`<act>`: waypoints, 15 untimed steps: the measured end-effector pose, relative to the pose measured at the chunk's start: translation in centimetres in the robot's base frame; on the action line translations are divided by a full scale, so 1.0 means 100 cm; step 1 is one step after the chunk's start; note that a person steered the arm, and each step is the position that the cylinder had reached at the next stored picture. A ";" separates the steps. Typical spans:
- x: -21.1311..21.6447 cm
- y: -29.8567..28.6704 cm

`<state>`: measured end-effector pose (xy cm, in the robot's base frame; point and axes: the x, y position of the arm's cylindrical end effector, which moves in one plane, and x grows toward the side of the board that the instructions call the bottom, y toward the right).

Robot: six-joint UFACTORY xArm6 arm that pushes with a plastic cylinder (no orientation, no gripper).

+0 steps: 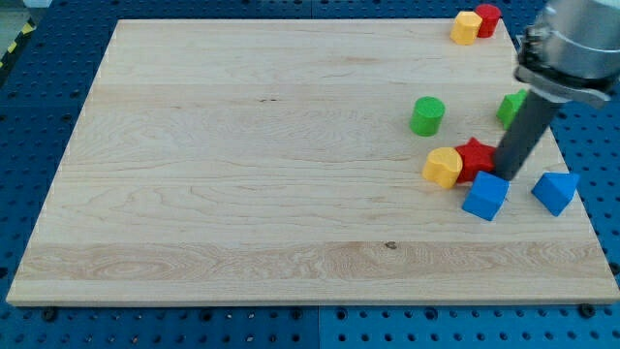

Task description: Slide blue triangle slightly down

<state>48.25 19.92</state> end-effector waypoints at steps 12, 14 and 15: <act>-0.025 0.108; -0.020 0.083; -0.012 0.074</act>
<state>47.06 27.37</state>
